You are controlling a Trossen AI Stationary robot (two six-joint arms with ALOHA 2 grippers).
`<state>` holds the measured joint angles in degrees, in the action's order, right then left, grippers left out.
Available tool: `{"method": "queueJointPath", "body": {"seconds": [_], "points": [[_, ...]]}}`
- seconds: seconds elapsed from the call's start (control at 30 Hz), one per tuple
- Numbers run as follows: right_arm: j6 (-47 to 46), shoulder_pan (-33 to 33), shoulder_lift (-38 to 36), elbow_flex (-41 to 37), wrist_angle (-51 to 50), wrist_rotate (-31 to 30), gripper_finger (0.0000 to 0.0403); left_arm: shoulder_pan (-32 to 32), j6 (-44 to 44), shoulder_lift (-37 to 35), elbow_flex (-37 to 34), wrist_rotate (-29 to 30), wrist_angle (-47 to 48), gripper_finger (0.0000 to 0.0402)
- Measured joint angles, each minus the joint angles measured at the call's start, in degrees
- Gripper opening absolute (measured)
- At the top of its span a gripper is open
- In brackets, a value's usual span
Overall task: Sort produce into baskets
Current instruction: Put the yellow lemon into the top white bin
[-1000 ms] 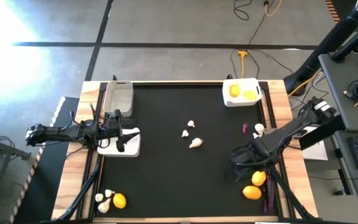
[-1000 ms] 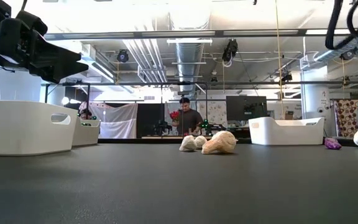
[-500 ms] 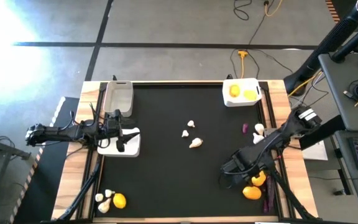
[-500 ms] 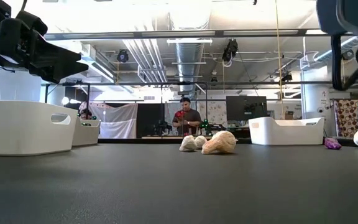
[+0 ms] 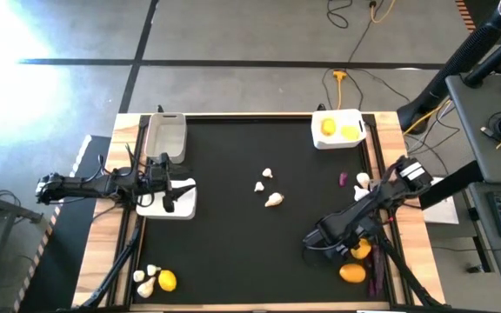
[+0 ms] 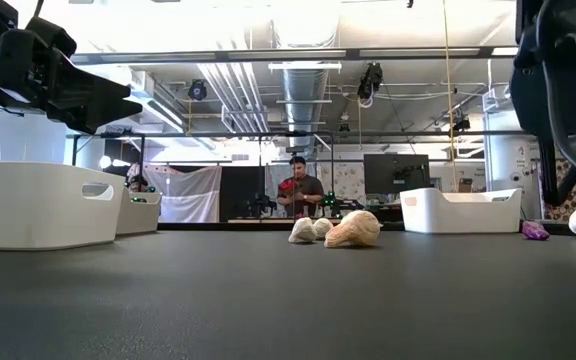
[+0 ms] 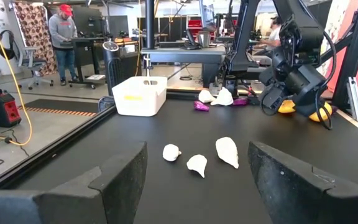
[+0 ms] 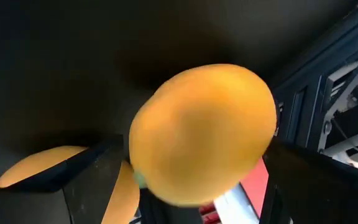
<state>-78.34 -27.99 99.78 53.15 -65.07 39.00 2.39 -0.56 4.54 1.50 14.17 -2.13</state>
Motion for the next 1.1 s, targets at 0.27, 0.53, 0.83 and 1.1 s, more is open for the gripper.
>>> {"method": "queueJointPath", "body": {"seconds": [0.27,0.53,0.83,1.1], "points": [[3.29,0.0,2.69,0.0,0.04,-0.22,0.0364,0.01,0.0,0.0,-0.01,-0.02,0.0,0.0262],[6.49,0.03,2.68,0.11,-0.46,-2.83,0.0301,0.02,0.0,0.0,-0.01,-0.02,0.02,0.0262],[10.39,4.1,-0.85,8.1,-4.4,-17.83,0.0299,0.01,0.0,0.0,-0.01,-0.02,0.01,0.0262],[16.61,14.03,-4.98,25.06,-24.29,-48.73,0.0301,0.02,0.0,0.0,0.0,-0.02,0.02,0.0262]]}}
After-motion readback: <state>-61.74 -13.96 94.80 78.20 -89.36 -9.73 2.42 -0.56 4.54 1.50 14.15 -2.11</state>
